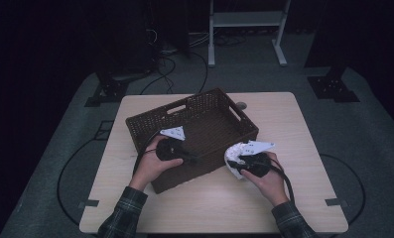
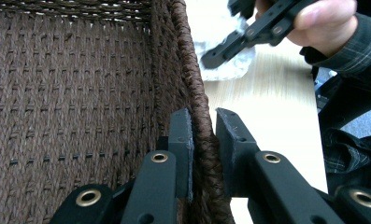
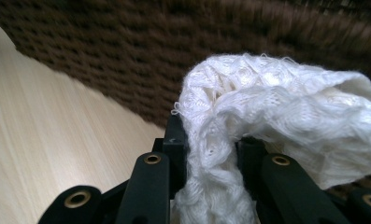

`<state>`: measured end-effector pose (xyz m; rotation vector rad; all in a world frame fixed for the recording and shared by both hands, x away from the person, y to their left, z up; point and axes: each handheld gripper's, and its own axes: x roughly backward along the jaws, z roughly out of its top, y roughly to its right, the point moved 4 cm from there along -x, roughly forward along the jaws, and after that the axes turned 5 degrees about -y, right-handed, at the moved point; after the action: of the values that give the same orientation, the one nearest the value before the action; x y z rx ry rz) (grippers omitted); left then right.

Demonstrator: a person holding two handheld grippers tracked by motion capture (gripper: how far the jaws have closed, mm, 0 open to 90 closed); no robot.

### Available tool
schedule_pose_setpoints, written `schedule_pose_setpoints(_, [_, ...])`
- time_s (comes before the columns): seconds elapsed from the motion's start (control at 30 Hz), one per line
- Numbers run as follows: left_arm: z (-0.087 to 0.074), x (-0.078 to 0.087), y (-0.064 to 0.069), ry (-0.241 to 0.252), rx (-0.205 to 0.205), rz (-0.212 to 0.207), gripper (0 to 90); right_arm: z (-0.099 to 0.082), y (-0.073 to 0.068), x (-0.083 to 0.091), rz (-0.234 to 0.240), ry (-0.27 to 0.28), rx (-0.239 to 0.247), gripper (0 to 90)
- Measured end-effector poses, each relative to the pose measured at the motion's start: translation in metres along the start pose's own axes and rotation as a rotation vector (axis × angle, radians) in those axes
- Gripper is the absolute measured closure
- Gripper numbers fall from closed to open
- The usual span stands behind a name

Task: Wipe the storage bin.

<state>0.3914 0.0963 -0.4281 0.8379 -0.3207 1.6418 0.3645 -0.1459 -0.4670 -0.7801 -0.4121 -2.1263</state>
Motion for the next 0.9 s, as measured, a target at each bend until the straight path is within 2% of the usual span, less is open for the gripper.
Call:
schedule_pose_setpoints(0.33, [0.0,0.0,0.0,-0.001,0.003,0.001,75.9,0.018,-0.011,0.012,-0.002,0.058,0.037,71.5])
schedule_pose_setpoints(0.77, [0.0,-0.001,0.001,-0.003,0.0,0.004,76.0,0.009,-0.007,-0.005,0.021,0.022,0.021,71.6])
schedule_pose_setpoints(0.9, [0.0,-0.001,0.001,-0.001,0.0,0.004,76.0,0.003,-0.007,-0.013,0.02,-0.013,0.021,71.5])
